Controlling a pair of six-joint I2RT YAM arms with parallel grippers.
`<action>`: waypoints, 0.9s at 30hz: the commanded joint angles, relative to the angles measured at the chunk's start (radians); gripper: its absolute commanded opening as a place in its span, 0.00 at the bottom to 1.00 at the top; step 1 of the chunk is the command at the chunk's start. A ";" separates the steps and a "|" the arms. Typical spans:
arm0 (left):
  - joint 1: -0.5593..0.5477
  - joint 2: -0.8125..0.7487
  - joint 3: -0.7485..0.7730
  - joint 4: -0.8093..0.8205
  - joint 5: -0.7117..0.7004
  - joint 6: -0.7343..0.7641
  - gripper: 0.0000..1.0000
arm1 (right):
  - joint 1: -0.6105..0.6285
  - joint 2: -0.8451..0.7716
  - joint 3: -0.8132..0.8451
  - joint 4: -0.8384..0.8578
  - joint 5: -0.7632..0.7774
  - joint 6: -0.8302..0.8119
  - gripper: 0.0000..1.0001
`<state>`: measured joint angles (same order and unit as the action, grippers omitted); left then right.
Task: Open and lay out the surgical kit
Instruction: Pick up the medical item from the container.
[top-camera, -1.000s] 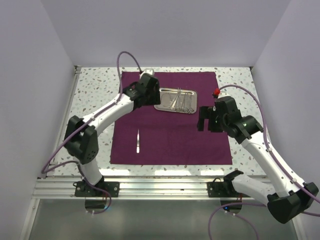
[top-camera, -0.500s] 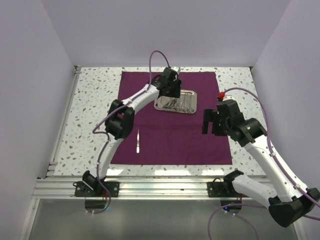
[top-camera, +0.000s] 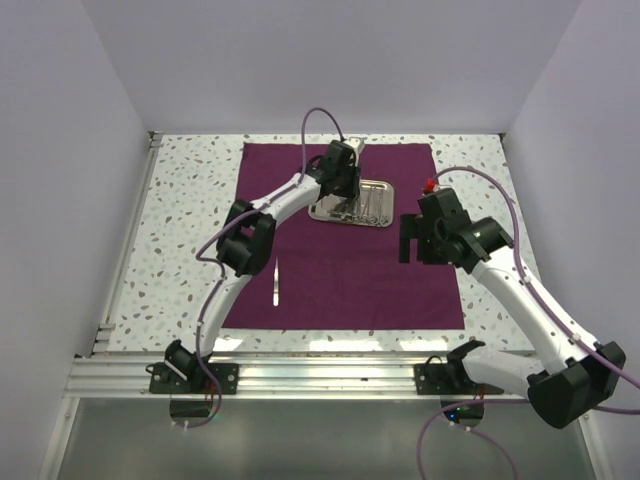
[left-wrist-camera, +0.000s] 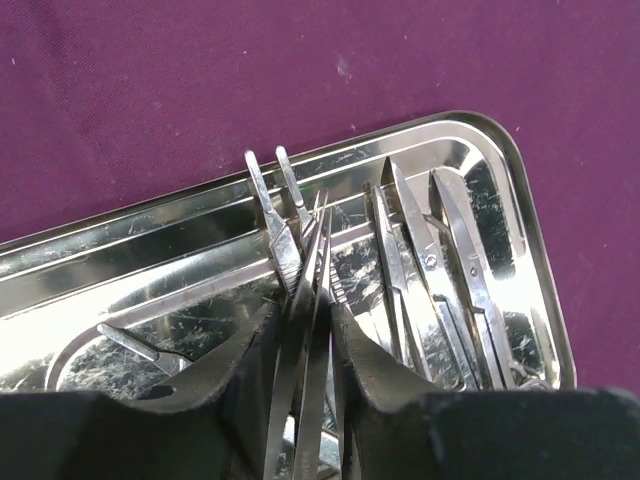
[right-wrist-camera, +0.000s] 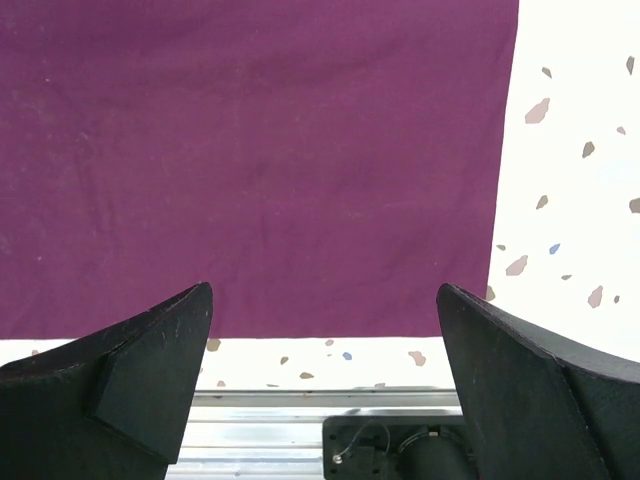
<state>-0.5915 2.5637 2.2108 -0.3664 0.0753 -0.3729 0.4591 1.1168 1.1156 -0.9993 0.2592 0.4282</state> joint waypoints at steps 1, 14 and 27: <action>0.002 0.026 0.020 0.011 -0.008 0.043 0.27 | 0.000 0.026 0.058 0.033 0.026 -0.028 0.98; 0.004 -0.060 -0.003 -0.065 -0.167 0.147 0.00 | 0.001 0.043 0.041 0.074 0.008 -0.023 0.98; -0.040 -0.280 -0.200 -0.055 -0.571 0.428 0.39 | 0.000 0.038 0.004 0.129 -0.051 -0.008 0.98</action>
<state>-0.6067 2.3600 2.0598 -0.4427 -0.3649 -0.0399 0.4591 1.1595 1.1244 -0.9165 0.2375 0.4187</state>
